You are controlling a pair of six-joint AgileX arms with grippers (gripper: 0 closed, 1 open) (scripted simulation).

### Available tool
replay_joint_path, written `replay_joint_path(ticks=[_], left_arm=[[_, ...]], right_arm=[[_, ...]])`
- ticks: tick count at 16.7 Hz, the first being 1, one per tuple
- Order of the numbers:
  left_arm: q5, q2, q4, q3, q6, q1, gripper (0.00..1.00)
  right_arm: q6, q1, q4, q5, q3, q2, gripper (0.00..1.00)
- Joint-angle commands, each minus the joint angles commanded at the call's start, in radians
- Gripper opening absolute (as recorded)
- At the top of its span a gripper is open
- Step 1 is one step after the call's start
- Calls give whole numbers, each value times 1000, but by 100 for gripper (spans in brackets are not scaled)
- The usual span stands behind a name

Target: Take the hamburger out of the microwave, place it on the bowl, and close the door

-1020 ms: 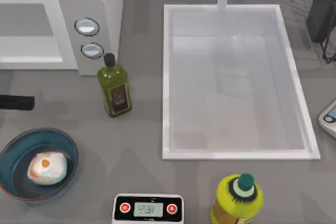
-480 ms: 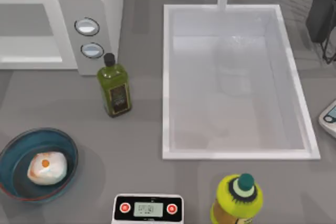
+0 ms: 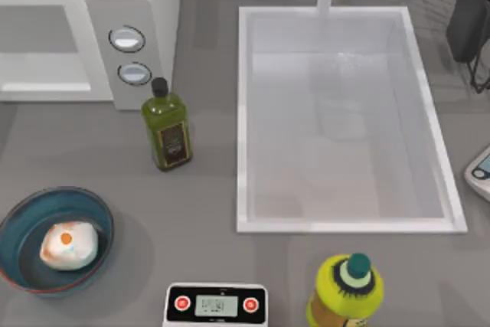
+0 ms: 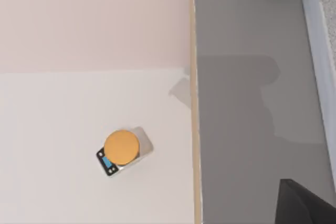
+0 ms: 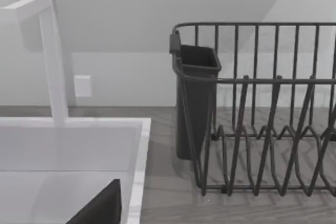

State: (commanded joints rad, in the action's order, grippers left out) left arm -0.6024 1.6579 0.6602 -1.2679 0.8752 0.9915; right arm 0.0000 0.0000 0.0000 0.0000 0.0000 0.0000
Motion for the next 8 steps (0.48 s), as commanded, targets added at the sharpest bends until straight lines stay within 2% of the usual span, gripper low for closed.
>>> replay_joint_path(ticks=[3, 8], left_arm=[[-59, 53, 79, -66, 33, 44, 0], [-65, 52, 85, -71, 32, 40, 0]], right_arm=[[0, 0, 0, 0, 0, 0, 100], [0, 0, 0, 0, 0, 0, 100]])
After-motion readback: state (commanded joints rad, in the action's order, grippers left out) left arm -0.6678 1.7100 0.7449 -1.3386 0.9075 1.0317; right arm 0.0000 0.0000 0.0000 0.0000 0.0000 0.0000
